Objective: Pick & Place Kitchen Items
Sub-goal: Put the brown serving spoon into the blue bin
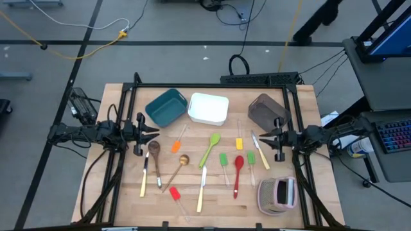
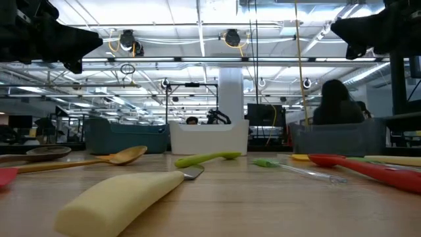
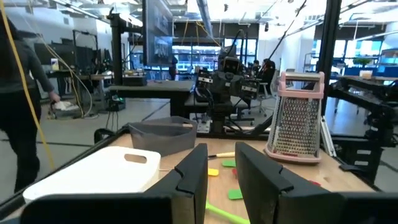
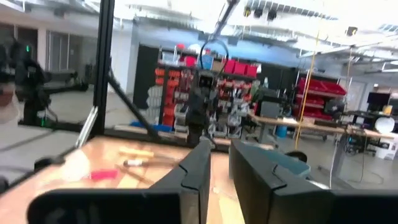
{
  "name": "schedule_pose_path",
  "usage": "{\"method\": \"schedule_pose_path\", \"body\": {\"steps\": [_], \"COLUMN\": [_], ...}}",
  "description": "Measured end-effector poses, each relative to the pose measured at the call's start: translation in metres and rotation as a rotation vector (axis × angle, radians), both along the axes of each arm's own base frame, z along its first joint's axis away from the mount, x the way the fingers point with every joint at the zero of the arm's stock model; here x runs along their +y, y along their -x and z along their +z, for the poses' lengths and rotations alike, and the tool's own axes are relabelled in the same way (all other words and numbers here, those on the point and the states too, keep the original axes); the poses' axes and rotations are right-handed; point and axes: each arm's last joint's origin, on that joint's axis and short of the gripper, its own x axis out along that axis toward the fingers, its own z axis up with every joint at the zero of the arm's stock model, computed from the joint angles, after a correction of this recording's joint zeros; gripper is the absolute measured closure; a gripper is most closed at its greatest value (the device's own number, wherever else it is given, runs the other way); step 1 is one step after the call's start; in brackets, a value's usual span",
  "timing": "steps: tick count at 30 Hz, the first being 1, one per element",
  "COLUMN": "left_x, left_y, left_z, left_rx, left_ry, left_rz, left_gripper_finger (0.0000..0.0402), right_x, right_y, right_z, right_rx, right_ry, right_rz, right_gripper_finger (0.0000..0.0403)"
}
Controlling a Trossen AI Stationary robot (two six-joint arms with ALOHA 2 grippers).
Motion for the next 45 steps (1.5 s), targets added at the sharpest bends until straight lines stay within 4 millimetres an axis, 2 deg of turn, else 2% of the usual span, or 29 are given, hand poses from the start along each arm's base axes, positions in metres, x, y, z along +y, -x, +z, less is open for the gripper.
{"method": "schedule_pose_path", "body": {"steps": [5, 13, 18, 26, 32, 36, 41, 45], "left_x": [0.000, 0.000, 0.000, 0.001, 0.002, 0.002, 0.003, 0.004], "left_y": [0.000, 0.000, 0.001, 0.002, 0.004, 0.005, 0.004, -0.002], "left_z": [0.000, 0.000, 0.004, 0.009, 0.017, 0.025, 0.032, 0.034], "left_rx": [0.003, 0.000, -0.038, -0.091, -0.117, -0.137, -0.119, -0.067], "left_ry": [-0.068, -0.043, -0.038, -0.003, 0.003, -0.015, -0.028, -0.034], "left_rz": [0.011, 0.008, 0.008, 0.040, 0.059, 0.064, 0.094, 0.168], "left_gripper_finger": [0.0314, 0.0314, 0.0313, 0.0313, 0.0313, 0.0313, 0.0313, 0.0313], "right_x": [0.000, -0.003, -0.006, -0.009, -0.011, -0.012, -0.015, -0.016], "right_y": [-0.002, -0.010, -0.013, -0.019, -0.029, -0.040, -0.052, -0.056], "right_z": [0.006, 0.003, 0.007, 0.012, 0.006, 0.018, 0.017, 0.020], "right_rx": [-0.061, -0.022, -0.076, -0.145, -0.070, -0.061, -0.016, -0.047], "right_ry": [0.009, -0.031, -0.071, -0.103, -0.046, -0.013, -0.009, -0.017], "right_rz": [-0.008, -0.043, -0.065, -0.098, -0.134, -0.154, -0.182, -0.192], "right_gripper_finger": [0.0322, 0.0240, 0.0213, 0.0219, 0.0220, 0.0218, 0.0224, 0.0226]}}
